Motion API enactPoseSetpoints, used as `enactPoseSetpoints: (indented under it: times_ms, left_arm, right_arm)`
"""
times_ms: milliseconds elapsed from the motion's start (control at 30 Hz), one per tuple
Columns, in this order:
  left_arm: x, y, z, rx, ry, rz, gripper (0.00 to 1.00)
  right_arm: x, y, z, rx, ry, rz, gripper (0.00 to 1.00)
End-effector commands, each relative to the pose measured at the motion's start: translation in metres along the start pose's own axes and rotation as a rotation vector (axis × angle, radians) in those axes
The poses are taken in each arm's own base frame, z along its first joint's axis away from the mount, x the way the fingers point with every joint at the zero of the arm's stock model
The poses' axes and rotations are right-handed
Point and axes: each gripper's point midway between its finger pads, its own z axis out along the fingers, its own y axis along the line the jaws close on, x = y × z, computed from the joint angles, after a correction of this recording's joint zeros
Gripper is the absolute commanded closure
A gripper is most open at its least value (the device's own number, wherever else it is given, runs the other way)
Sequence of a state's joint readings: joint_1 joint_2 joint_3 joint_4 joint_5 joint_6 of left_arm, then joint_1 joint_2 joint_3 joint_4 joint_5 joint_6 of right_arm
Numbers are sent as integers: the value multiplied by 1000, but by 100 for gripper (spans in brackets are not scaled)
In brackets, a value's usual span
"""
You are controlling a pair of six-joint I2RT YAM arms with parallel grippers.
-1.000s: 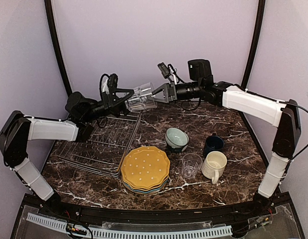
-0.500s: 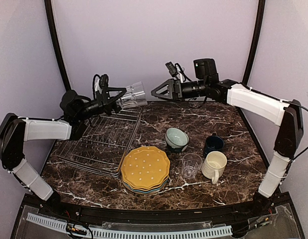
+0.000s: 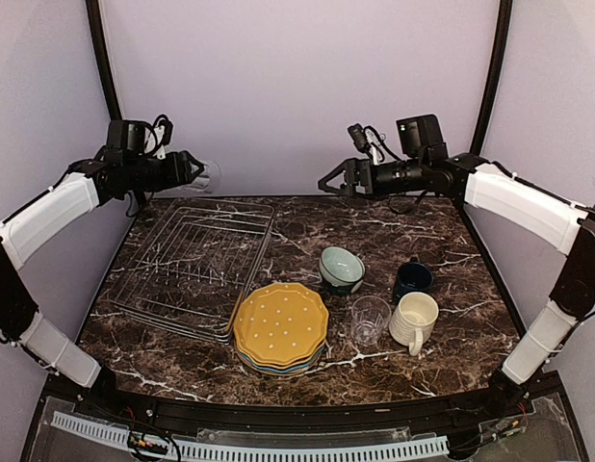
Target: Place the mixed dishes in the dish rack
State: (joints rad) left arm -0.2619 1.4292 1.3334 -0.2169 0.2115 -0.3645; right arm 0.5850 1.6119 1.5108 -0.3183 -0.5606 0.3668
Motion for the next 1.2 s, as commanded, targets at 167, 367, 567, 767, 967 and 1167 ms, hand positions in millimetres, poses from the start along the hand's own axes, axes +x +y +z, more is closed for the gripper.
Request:
enactPoseSetpoints:
  times_ms: [167, 367, 567, 767, 967, 1167]
  left_arm:
    - [79, 105, 44, -436, 488, 288, 95]
    - [91, 128, 71, -488, 538, 286, 93]
    - [99, 148, 87, -491, 569, 228, 91]
    - [95, 158, 97, -488, 560, 186, 89]
    - [95, 174, 108, -497, 574, 155, 82]
    - [99, 182, 118, -483, 581, 133, 67]
  right_arm:
    - [23, -22, -2, 110, 56, 8, 2]
    - [44, -34, -14, 195, 102, 4, 2]
    - [67, -50, -24, 277, 149, 19, 2]
    - [77, -54, -28, 298, 168, 32, 2]
    - [90, -60, -35, 339, 204, 40, 3]
    - [109, -63, -53, 397, 264, 46, 3]
